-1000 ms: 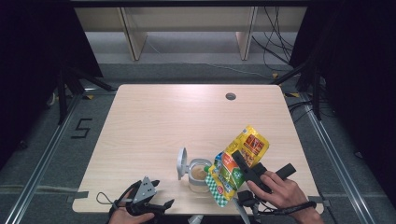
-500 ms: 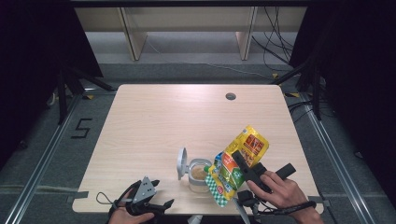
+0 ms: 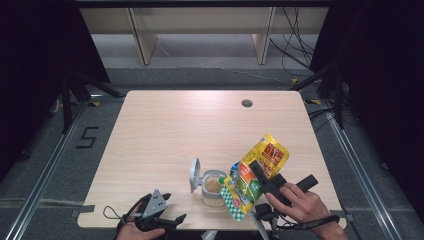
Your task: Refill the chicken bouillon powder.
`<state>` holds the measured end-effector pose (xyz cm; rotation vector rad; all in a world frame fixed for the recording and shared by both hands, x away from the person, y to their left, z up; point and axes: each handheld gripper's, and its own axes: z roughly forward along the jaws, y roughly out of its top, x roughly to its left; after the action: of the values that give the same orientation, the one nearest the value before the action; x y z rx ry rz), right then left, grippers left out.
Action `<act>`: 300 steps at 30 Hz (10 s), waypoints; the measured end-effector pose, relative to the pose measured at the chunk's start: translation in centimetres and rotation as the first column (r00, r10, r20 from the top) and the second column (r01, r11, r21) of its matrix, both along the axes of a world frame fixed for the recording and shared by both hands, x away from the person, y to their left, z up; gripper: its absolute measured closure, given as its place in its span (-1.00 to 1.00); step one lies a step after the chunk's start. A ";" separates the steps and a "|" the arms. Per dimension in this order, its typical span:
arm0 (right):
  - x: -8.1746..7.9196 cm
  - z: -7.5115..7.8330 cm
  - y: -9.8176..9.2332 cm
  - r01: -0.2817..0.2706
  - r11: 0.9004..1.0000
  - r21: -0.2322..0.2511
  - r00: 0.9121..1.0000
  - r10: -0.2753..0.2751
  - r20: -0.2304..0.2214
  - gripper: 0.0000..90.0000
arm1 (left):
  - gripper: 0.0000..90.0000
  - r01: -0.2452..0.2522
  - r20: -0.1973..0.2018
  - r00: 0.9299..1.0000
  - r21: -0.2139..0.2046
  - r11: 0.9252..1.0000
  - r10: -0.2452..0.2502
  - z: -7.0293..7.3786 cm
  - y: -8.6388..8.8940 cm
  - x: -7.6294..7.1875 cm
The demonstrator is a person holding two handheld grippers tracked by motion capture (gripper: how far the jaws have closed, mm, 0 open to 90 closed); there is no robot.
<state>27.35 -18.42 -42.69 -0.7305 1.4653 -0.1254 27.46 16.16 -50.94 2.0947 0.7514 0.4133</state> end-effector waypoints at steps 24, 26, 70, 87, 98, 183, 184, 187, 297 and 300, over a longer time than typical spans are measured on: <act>0.1 0.0 -0.1 0.022 1.000 0.018 0.999 -0.021 -0.032 0.31 | -0.63 0.007 -0.009 1.000 0.036 0.999 -0.007 0.0 0.0 -0.1; 0.1 0.0 -0.1 0.024 1.000 0.017 0.999 -0.024 -0.029 0.31 | -0.63 0.008 0.003 1.000 0.059 0.998 -0.008 0.1 0.1 0.0; 0.0 0.0 -0.3 0.011 0.999 0.034 1.000 -0.011 -0.007 0.33 | -0.63 0.012 -0.014 1.000 0.058 0.998 -0.011 0.0 0.1 -0.2; 0.1 0.0 -0.3 0.002 0.999 0.047 1.000 -0.002 -0.013 0.36 | -0.63 0.008 -0.019 1.000 0.044 0.999 -0.007 0.0 0.0 -0.2; 0.1 0.0 -0.3 0.005 0.999 0.053 1.000 -0.004 -0.016 0.37 | -0.63 0.010 -0.018 1.000 0.044 0.999 -0.010 0.0 0.0 -0.2; 0.2 0.1 -0.4 -0.004 0.998 0.064 1.000 0.006 -0.030 0.40 | -0.62 0.051 0.004 0.999 0.127 0.991 -0.052 -0.5 -0.5 -0.7; 0.2 0.2 -0.3 -0.007 0.998 0.059 1.000 0.009 -0.025 0.40 | -0.63 0.050 -0.001 0.999 0.123 0.991 -0.051 -0.5 -0.5 -0.7; 0.2 0.4 -0.3 -0.005 1.000 0.021 1.000 0.005 -0.011 0.40 | -0.62 0.046 0.001 0.999 0.123 0.991 -0.046 -0.5 -0.5 -0.7; 0.2 0.3 -0.4 -0.012 0.999 0.036 1.000 0.013 -0.021 0.44 | -0.63 0.041 0.008 0.999 0.120 0.992 -0.042 -0.5 -0.3 -0.8; 0.2 0.3 -0.4 -0.012 0.999 0.036 1.000 0.013 -0.023 0.44 | -0.63 0.036 0.015 0.999 0.124 0.992 -0.038 -0.4 -0.3 -0.7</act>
<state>27.55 -18.81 -42.41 -0.7138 1.4814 -0.0812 26.71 15.87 -51.36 2.2146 0.6910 0.4670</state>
